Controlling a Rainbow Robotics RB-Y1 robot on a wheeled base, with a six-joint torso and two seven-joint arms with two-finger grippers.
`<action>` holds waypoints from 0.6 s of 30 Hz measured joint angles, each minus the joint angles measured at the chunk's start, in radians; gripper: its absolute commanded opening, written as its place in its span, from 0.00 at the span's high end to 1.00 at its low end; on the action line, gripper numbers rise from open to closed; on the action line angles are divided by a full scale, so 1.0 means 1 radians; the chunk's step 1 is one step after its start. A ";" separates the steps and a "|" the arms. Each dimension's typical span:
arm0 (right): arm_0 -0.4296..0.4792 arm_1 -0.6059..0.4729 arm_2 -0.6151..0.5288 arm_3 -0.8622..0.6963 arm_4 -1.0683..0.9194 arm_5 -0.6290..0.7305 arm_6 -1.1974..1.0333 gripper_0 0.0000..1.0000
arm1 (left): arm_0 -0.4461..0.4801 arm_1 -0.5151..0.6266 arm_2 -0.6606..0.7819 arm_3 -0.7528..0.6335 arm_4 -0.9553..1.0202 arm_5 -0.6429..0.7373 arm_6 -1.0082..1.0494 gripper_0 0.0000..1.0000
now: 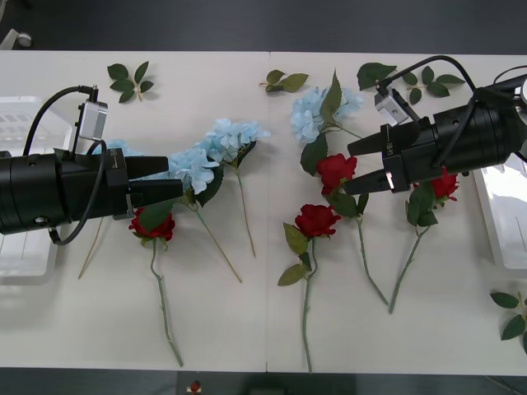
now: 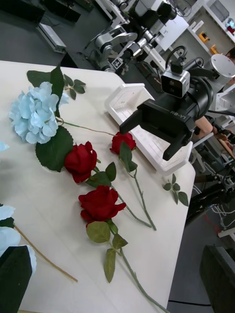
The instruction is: Put the red flowers into the right box and the blue flowers into the left box
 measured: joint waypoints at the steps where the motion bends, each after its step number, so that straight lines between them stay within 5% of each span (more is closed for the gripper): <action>1: 0.002 0.001 0.002 0.000 0.000 0.000 0.000 0.00 | 0.000 0.000 0.000 0.000 0.000 0.000 0.000 0.00; 10: 0.056 -0.002 0.030 0.006 -0.060 0.000 0.000 0.00 | 0.002 -0.001 -0.001 0.000 0.000 0.000 0.000 0.00; 15: -0.038 -0.074 0.030 0.007 -0.051 0.122 -0.010 0.00 | 0.058 -0.042 -0.006 0.002 0.000 0.000 0.000 0.00; 18: -0.115 -0.130 0.030 0.007 0.008 0.204 -0.260 0.00 | 0.071 -0.043 0.020 0.020 0.000 0.000 0.000 0.00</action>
